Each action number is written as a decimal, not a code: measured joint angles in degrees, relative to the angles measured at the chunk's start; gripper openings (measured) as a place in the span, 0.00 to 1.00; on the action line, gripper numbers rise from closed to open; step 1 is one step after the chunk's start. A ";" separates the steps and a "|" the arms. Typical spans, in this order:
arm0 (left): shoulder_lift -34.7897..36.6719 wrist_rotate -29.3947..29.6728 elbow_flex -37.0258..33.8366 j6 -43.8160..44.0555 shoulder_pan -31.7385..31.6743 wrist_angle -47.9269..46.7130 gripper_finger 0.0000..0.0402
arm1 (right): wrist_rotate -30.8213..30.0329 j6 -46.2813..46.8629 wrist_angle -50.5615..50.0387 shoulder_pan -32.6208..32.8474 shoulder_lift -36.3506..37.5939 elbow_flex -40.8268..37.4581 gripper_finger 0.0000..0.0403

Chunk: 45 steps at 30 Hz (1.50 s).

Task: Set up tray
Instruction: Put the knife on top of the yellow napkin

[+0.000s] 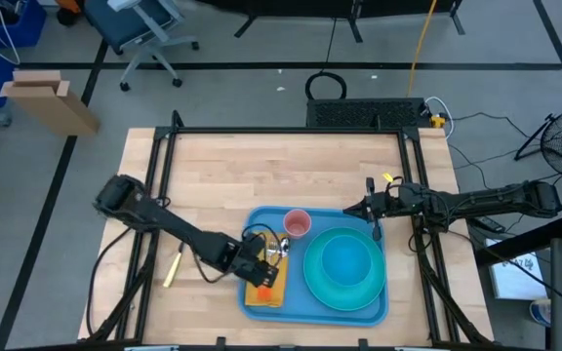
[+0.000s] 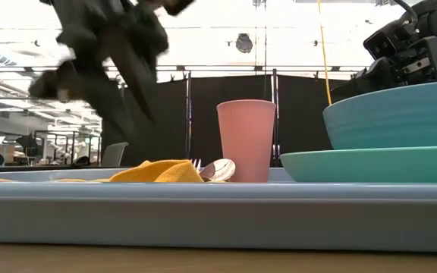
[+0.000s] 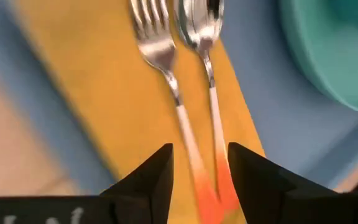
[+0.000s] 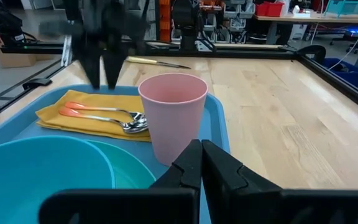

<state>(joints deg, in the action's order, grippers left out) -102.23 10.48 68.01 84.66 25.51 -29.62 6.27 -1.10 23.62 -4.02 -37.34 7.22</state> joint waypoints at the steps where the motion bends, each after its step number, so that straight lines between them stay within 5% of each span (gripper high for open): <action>1: 2.12 0.84 0.00 -0.48 0.19 -2.89 0.39 | 0.01 0.00 -0.08 0.01 0.00 0.01 0.00; 9: 15.41 1.18 0.02 6.16 5.06 -33.65 0.39 | 0.02 0.20 -0.38 0.01 0.00 0.00 0.00; 14: 15.95 -7.45 -0.59 17.21 10.70 -45.64 0.40 | 0.04 1.27 -0.41 0.01 0.00 0.00 0.00; 24: 15.92 -16.36 -9.31 31.88 21.19 -40.41 0.40 | 2.75 2.03 -0.44 -0.01 0.00 0.02 0.00; 34: 15.88 -19.49 -19.48 32.29 21.67 -30.28 0.40 | 3.25 2.03 -0.38 0.01 -0.01 0.00 0.00; 45: 16.25 -22.89 -29.12 32.22 21.60 -17.94 0.54 | 3.17 2.38 -0.42 0.01 0.00 0.00 0.00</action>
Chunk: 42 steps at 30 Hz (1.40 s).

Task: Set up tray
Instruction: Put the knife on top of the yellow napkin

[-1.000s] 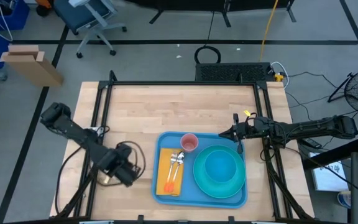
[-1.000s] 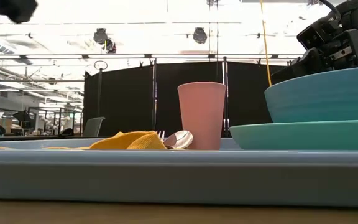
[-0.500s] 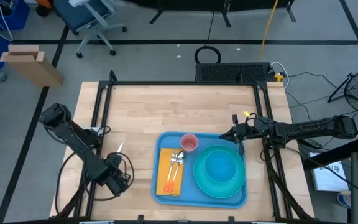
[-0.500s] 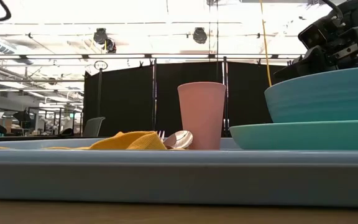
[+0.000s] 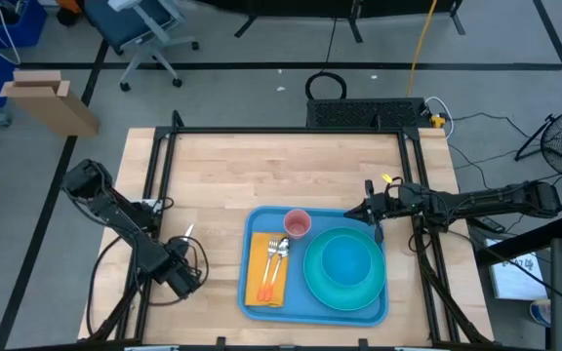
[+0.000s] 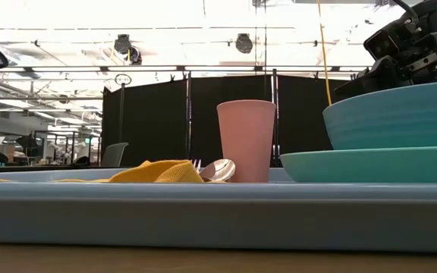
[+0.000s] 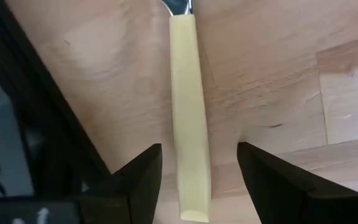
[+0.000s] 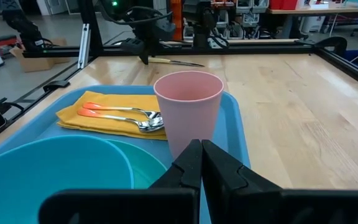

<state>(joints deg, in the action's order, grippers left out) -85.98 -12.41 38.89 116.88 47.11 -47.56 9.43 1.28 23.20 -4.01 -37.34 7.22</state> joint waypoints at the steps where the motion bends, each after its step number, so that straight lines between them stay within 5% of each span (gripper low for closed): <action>1: 0.20 -0.05 -0.98 0.51 0.00 1.26 0.55 | -0.02 0.00 0.02 0.00 -0.02 0.00 0.00; 7: 0.27 -0.24 -1.81 3.28 -0.45 3.16 0.51 | -0.14 -0.07 0.03 0.00 -0.01 0.00 0.00; 16: 0.18 -0.04 -1.79 3.43 -1.44 4.43 0.18 | -0.13 -0.13 0.04 0.00 -0.01 0.00 0.00; 23: 0.00 1.23 -0.98 3.72 -1.34 3.42 0.18 | -0.13 -0.04 0.03 -0.02 -0.02 0.02 0.00; 34: -0.44 17.18 16.34 -1.50 -4.17 -11.84 0.18 | -0.13 -0.55 0.09 -0.02 -0.01 0.00 0.00; 42: -0.37 31.45 26.66 -9.51 -9.22 -9.79 0.18 | -0.13 -0.87 0.85 -0.02 -0.01 0.01 0.00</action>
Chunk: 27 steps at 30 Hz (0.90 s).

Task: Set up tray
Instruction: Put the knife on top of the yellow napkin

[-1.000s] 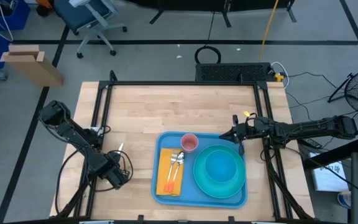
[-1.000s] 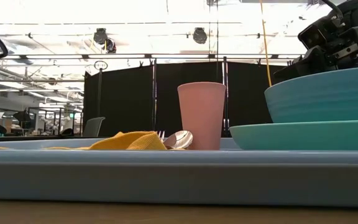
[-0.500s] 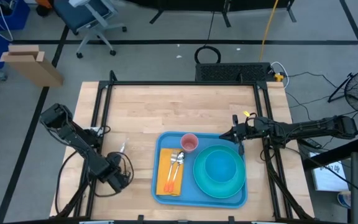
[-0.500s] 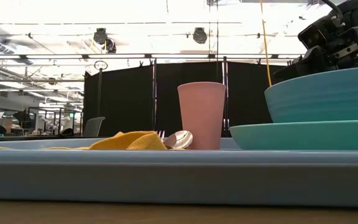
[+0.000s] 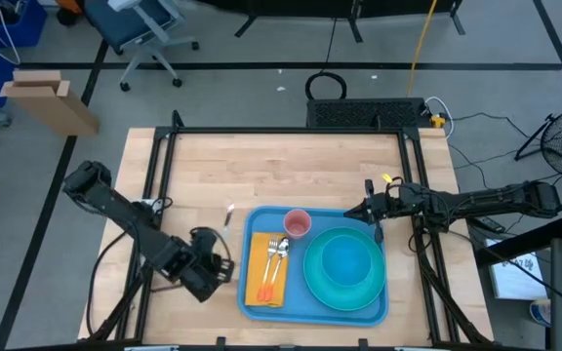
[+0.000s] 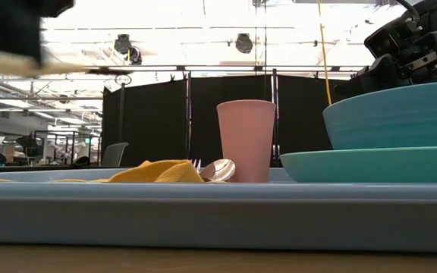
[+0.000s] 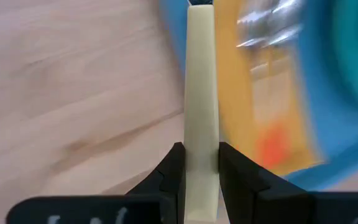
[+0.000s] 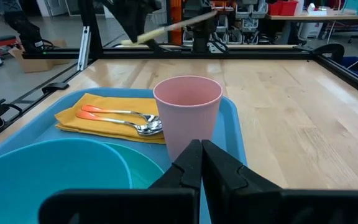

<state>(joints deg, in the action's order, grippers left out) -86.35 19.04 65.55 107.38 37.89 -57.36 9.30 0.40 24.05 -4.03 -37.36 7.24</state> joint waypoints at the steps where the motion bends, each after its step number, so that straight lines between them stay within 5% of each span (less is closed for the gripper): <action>1: -0.33 0.69 0.56 -1.27 -1.04 1.89 0.18 | 0.00 0.00 0.00 0.00 0.01 0.01 0.00; 12: -13.86 -6.10 0.78 -12.60 -8.67 28.38 0.18 | 0.04 0.39 -0.15 0.01 -0.01 -0.01 0.00; 27: -18.36 -7.46 0.89 3.16 -4.00 31.99 0.18 | 1.75 0.44 -0.36 0.00 0.01 -0.01 0.00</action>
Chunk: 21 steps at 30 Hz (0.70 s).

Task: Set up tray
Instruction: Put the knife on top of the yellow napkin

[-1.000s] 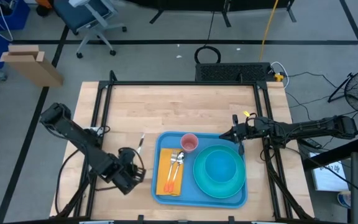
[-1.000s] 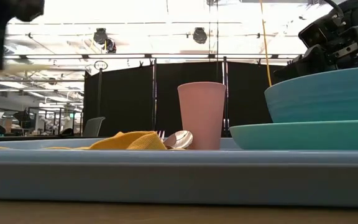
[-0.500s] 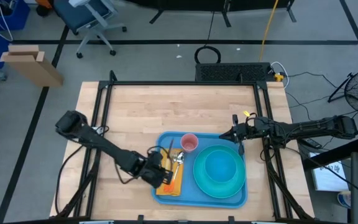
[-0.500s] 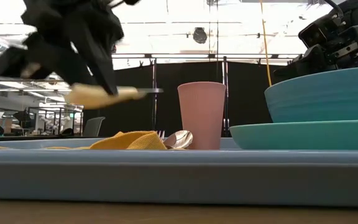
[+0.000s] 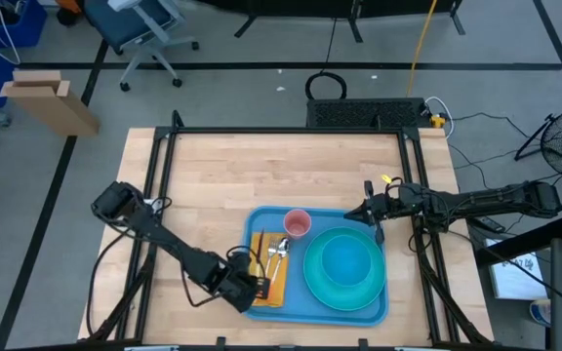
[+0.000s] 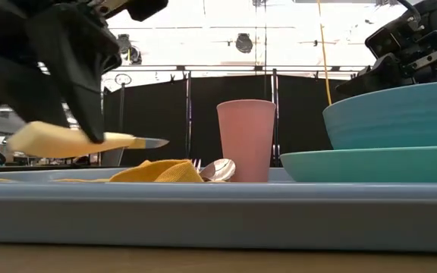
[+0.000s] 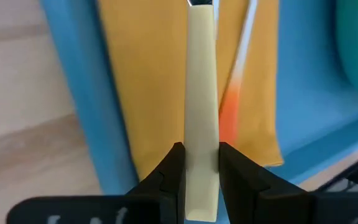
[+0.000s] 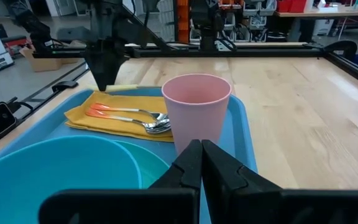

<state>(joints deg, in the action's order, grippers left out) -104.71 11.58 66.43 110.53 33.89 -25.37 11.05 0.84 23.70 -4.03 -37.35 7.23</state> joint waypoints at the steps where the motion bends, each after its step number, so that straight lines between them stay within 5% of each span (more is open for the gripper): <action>1: -0.03 -0.38 0.00 0.62 0.22 -0.17 0.18 | 0.00 0.02 -0.01 0.00 0.01 0.01 0.00; 12: -4.00 -2.98 -0.02 1.68 -1.10 1.74 0.18 | 1.12 0.02 -0.02 0.00 0.03 -0.01 0.00; 21: -3.91 -4.02 0.00 -2.82 -1.36 2.41 0.60 | 1.25 0.02 -0.38 0.00 0.07 0.00 0.00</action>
<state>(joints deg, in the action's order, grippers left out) -108.62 7.56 66.44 107.71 32.53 -22.96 12.29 0.86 23.31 -4.03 -37.28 7.23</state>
